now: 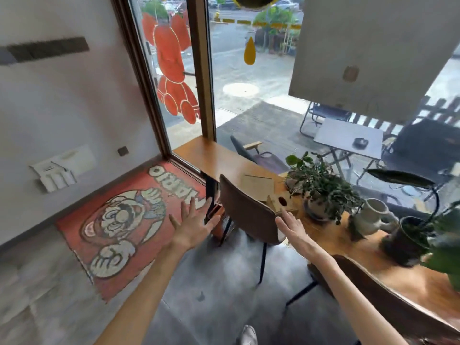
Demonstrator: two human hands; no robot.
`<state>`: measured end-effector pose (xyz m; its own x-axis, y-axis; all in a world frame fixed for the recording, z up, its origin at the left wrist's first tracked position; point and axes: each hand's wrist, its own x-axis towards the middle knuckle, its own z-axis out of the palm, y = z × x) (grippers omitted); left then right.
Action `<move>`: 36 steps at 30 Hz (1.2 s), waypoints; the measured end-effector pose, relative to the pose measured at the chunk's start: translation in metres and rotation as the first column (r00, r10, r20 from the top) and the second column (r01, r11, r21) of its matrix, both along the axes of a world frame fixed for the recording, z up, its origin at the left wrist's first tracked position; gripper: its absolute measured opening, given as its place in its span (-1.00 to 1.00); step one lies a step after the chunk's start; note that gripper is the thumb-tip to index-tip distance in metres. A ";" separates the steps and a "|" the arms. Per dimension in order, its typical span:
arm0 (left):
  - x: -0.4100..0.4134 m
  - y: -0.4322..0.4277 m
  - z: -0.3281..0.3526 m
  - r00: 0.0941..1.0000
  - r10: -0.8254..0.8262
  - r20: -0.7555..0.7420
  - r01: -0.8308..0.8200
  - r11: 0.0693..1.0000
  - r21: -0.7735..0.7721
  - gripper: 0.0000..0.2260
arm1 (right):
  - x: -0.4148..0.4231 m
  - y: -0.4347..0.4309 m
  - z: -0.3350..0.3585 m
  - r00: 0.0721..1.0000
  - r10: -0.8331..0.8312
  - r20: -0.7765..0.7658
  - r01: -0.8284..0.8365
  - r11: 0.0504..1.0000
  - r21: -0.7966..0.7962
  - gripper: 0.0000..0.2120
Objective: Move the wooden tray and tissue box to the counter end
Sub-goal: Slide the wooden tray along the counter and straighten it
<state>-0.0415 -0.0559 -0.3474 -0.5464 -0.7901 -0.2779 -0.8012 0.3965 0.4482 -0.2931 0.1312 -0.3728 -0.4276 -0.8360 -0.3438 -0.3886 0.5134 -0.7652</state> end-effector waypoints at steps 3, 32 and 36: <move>-0.041 -0.035 -0.002 1.000 -0.007 0.025 0.006 1.000 0.029 -0.38 | -0.033 -0.035 -0.003 1.000 0.005 0.013 -0.005 0.999 -0.043 -0.14; -0.214 -0.415 -0.101 0.889 -0.388 0.245 0.327 0.910 0.255 -0.37 | -0.065 -0.391 -0.089 0.978 -0.211 0.004 0.201 0.938 0.282 -0.37; -0.237 -0.427 -0.127 0.891 -0.427 0.150 0.354 0.864 0.356 -0.38 | -0.070 -0.389 -0.102 0.930 -0.365 0.036 0.340 0.894 0.291 -0.32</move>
